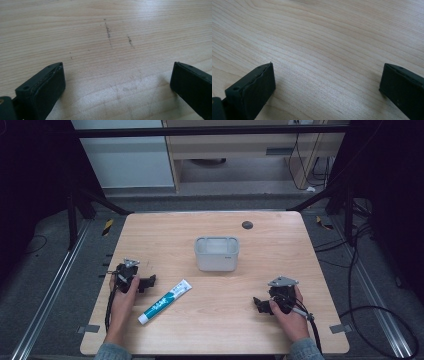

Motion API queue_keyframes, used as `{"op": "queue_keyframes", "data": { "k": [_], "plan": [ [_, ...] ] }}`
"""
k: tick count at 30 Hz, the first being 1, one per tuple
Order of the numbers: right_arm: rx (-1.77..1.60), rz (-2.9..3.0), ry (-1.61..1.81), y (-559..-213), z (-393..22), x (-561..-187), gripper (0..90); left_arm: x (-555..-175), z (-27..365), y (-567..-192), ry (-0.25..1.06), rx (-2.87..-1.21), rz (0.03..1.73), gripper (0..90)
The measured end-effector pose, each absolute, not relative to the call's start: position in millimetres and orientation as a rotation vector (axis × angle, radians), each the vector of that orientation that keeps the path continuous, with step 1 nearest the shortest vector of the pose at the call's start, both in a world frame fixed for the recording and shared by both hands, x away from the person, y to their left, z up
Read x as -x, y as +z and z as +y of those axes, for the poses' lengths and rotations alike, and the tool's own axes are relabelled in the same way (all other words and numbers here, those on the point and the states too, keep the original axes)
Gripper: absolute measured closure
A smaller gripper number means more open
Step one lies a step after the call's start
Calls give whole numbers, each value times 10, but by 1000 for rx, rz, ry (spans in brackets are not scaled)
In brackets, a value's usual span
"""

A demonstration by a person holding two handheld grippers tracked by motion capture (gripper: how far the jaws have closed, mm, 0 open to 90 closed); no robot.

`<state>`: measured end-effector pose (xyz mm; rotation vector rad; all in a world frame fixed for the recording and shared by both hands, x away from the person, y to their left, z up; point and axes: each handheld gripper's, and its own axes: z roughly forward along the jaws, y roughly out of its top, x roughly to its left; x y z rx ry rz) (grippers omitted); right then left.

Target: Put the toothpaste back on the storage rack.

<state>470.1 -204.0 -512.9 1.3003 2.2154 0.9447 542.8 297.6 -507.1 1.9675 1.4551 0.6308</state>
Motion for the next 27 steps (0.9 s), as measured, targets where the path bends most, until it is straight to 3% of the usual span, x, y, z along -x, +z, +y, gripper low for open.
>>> {"op": "queue_keyframes", "data": {
  "k": [5, 10, 14, 17, 27],
  "plan": [
    [-1300, 2216, 945, -5129, -2040, -4701, 4, -5357, 2970, -5048, 616, -2002, 1414, 24],
    [-1300, 2215, 943, -5129, -2041, -4701, 4, -5244, 2999, -4937, 743, -2036, 1352, 22],
    [-1301, 2216, 945, -5129, -2041, -4701, 4, -5159, 3042, -4911, 720, -2045, 1353, 22],
    [-1300, 2215, 944, -5129, -2041, -4701, 3, -5095, 3095, -4818, 633, -1993, 1370, 23],
    [-1300, 2215, 944, -5129, -2041, -4701, 4, -4952, 3072, -4586, 629, -2005, 1277, 23]
  ]
}}
